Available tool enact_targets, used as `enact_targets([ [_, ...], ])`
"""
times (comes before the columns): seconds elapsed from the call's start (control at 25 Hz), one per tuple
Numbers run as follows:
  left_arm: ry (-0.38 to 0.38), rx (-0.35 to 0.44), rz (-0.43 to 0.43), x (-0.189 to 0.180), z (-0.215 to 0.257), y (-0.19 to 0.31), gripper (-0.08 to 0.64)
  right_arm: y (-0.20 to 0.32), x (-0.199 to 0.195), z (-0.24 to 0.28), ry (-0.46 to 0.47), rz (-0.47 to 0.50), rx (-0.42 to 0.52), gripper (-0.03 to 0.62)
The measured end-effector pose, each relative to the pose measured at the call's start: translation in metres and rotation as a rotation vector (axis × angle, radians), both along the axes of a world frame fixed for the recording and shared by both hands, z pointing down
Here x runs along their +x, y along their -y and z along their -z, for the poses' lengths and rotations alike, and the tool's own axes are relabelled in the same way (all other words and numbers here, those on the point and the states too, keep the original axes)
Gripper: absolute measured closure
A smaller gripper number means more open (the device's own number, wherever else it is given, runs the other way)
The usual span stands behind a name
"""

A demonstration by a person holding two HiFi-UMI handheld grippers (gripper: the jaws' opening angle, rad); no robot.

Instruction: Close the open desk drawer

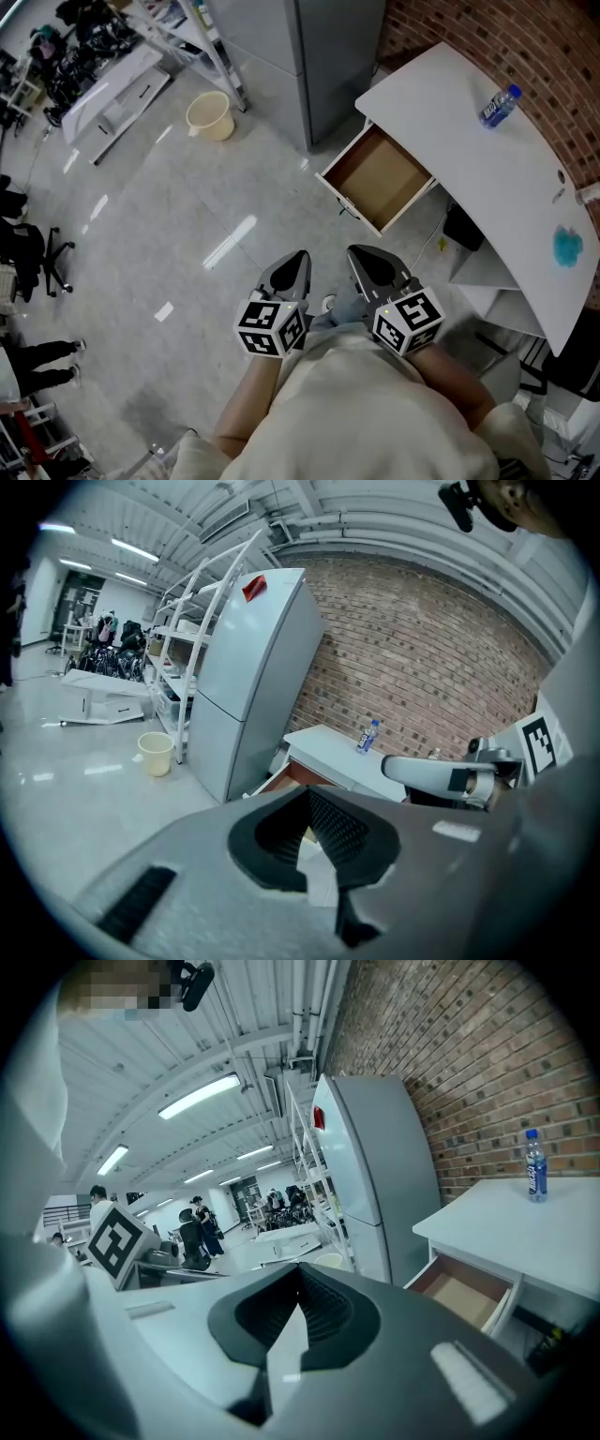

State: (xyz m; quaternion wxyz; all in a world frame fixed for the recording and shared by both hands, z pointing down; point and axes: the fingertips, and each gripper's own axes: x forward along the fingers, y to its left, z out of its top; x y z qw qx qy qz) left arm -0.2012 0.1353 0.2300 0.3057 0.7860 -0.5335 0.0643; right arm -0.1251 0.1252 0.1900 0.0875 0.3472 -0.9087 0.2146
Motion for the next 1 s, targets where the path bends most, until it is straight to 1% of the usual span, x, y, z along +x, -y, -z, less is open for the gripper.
enact_targets([
  [0.32,-0.019,-0.025,0.009,-0.01,-0.013,0.017,0.56,0.022,0.007,-0.015,-0.007,-0.057,-0.04,0.586],
  [0.48,-0.021,-0.041,0.007,-0.016,-0.019,0.038,0.56,0.043,0.005,-0.026,-0.012,-0.073,-0.069,0.586],
  [0.6,-0.011,-0.049,0.001,-0.027,-0.021,0.06,0.56,0.066,-0.007,-0.026,-0.007,-0.072,-0.077,0.586],
  [0.72,-0.007,-0.053,-0.005,-0.042,-0.021,0.084,0.56,0.091,-0.024,-0.02,-0.002,-0.062,-0.061,0.586],
  [0.84,0.001,-0.05,-0.036,-0.048,-0.018,0.11,0.56,0.116,-0.038,-0.017,0.003,-0.066,-0.057,0.586],
  [1.0,0.011,-0.047,-0.082,-0.049,-0.009,0.136,0.56,0.141,-0.046,-0.015,-0.004,-0.081,-0.063,0.586],
])
